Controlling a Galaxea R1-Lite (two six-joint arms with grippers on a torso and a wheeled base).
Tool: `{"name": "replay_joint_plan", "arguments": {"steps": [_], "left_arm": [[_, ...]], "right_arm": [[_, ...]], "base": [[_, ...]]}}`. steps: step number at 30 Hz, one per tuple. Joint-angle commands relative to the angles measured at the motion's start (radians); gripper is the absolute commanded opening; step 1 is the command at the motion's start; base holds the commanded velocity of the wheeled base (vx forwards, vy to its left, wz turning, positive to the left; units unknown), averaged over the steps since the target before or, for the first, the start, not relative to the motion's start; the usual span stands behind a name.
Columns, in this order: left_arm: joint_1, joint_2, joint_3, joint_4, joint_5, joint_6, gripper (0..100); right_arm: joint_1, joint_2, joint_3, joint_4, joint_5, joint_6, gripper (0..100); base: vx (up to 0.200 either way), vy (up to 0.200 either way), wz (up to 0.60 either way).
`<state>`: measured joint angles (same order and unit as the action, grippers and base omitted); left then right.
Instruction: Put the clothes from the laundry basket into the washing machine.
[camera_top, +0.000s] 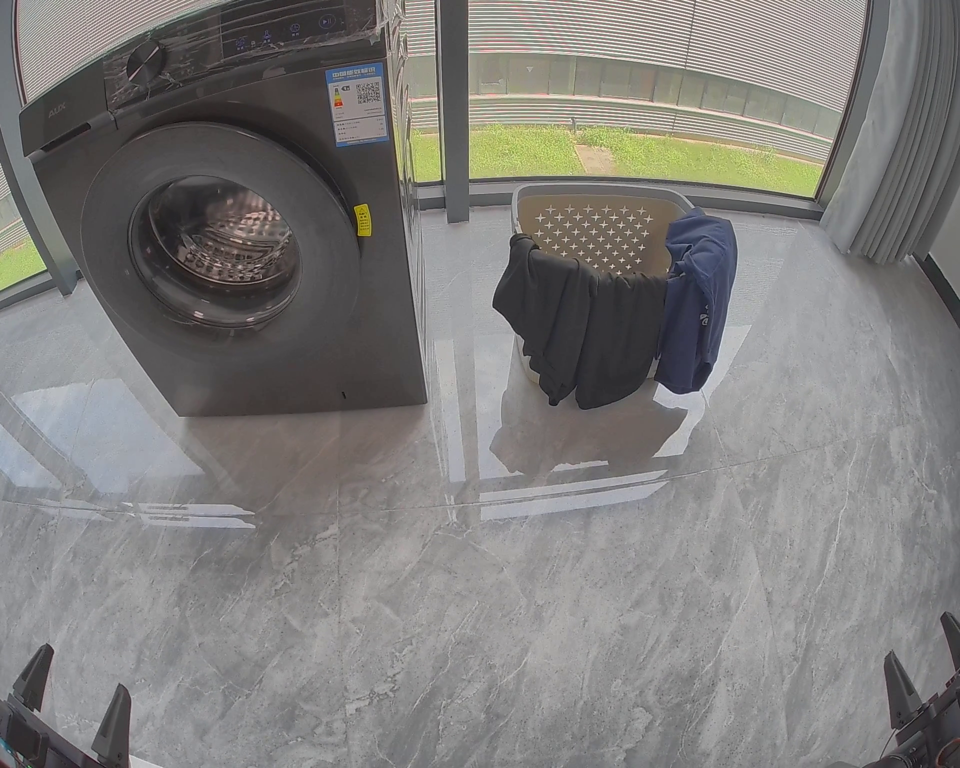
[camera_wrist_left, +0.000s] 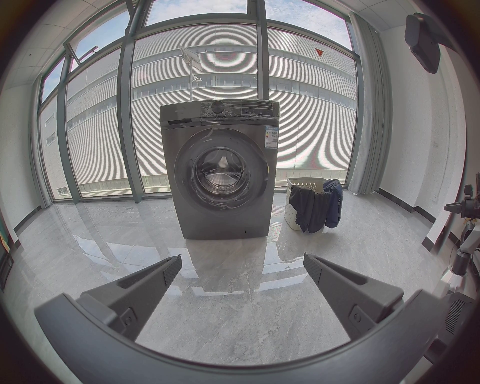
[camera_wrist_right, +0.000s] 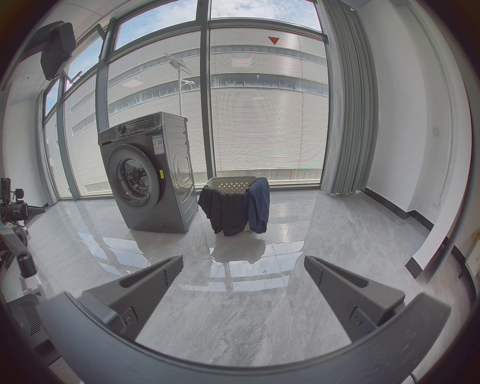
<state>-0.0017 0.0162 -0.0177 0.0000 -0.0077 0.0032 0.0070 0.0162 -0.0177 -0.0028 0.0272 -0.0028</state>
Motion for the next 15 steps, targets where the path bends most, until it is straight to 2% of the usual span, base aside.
{"name": "replay_joint_plan", "arguments": {"steps": [1, 6, 9, 15], "left_arm": [[0.000, -0.015, 0.018, 0.000, 0.000, 0.000, 100], [0.000, -0.015, 0.018, 0.000, 0.000, 0.000, 100], [0.000, -0.015, 0.018, 0.000, 0.000, 0.000, 100], [0.000, -0.015, 0.018, 0.000, 0.000, 0.000, 100]], "right_arm": [[0.001, -0.016, 0.018, 0.000, 0.002, 0.000, 100], [-0.001, -0.016, 0.018, 0.000, 0.000, 0.000, 100], [-0.001, -0.016, 0.018, 0.000, 0.000, 0.000, 100], [-0.001, -0.016, 0.018, 0.000, 0.000, 0.000, 100]], "base": [[0.200, 0.000, 0.00], [0.000, 0.000, 0.00], [0.000, 0.000, 0.60], [0.000, 0.000, 0.00]]}}
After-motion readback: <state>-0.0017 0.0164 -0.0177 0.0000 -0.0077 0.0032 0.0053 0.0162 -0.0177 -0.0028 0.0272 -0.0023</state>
